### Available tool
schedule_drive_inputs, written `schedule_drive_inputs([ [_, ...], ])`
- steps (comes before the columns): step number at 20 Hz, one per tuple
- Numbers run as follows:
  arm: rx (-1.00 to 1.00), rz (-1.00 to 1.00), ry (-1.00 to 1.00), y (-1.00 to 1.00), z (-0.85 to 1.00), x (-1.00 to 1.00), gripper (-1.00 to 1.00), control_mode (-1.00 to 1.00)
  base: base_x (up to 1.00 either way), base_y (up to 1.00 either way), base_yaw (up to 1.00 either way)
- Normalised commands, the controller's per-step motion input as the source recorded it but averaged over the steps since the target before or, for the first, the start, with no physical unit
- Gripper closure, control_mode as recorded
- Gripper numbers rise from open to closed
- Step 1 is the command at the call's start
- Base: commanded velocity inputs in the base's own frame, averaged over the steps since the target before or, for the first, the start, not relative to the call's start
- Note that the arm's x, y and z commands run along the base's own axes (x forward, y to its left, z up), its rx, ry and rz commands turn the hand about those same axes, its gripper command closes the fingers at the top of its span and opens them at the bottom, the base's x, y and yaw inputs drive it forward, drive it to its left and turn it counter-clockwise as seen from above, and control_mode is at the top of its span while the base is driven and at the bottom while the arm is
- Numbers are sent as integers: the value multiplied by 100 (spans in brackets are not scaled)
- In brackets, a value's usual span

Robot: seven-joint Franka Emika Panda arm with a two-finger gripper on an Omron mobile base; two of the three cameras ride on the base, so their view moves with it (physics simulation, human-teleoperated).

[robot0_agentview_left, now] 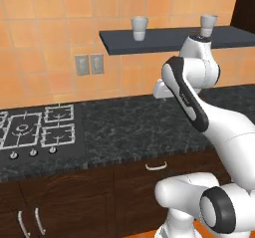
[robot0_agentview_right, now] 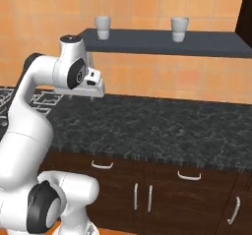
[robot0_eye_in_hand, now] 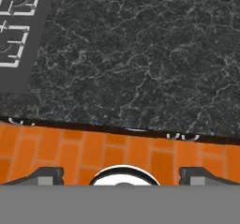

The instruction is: Take a straw from the drawer in front and place it inside the glass cup on the dining counter.

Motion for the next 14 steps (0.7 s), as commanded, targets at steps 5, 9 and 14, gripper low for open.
schedule_drive_inputs([
  [5,0,0,0,0,0,0,-100,100,-2,81,-62],
  [9,0,0,0,0,0,0,-100,100,0,46,-75],
  [14,0,0,0,0,0,0,-100,100,-3,49,-74],
])
